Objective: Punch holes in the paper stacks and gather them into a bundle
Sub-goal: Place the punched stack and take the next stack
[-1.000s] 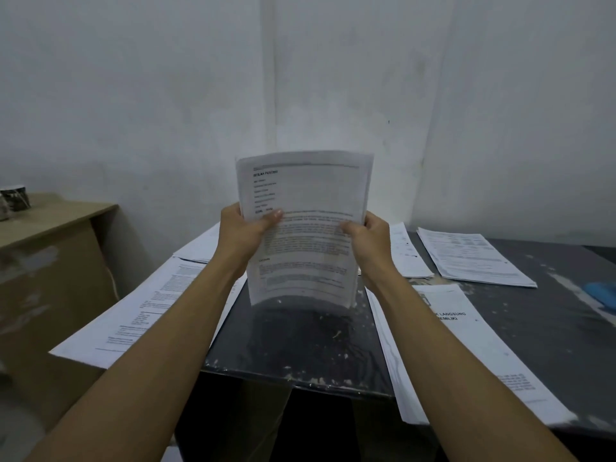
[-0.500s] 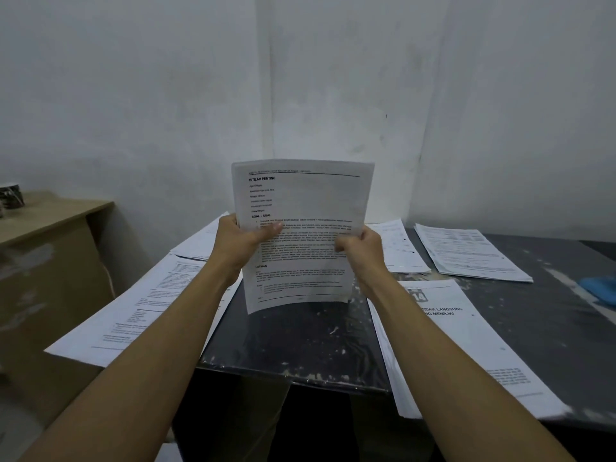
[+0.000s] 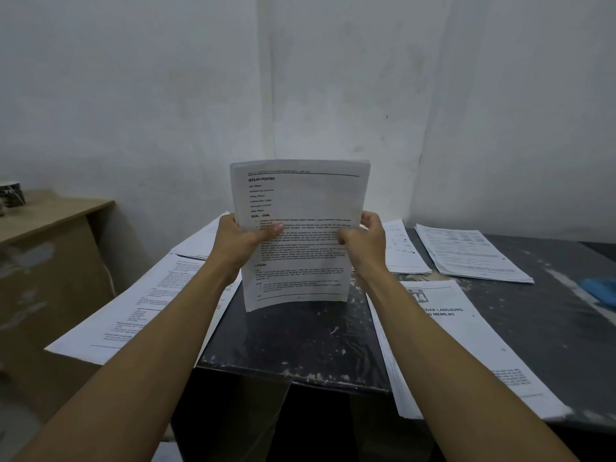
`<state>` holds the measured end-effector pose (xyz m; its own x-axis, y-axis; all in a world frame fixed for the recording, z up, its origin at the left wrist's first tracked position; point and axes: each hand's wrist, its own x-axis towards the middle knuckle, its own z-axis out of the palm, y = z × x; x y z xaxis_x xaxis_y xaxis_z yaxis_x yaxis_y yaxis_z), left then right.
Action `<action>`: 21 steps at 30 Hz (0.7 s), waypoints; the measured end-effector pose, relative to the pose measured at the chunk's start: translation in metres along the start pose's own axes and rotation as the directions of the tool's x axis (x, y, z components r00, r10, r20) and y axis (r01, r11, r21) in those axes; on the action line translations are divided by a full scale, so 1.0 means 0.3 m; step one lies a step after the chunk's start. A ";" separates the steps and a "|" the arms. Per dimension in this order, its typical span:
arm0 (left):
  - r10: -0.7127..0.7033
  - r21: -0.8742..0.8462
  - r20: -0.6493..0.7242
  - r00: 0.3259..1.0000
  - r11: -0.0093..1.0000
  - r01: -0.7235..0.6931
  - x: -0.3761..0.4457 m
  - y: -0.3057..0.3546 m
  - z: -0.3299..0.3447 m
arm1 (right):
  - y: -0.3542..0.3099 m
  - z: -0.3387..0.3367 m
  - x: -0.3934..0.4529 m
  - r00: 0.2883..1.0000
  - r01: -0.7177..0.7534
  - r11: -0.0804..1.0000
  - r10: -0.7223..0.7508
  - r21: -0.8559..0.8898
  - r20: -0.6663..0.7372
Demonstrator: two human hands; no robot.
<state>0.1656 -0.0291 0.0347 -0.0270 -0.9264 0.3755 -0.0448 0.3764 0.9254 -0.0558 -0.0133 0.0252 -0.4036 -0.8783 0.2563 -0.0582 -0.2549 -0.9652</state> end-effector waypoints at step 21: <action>-0.019 -0.129 0.104 0.994 0.991 0.033 0.109 0.174 0.104 | -0.192 -0.173 0.137 0.982 0.088 0.996 -0.083 -0.022 0.167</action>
<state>0.1312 -0.0396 0.0935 -0.1299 -0.9276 0.3503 0.0840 0.3417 0.9360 -0.1163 -0.0139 0.0888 -0.2392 -0.9092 0.3409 -0.1139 -0.3224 -0.9397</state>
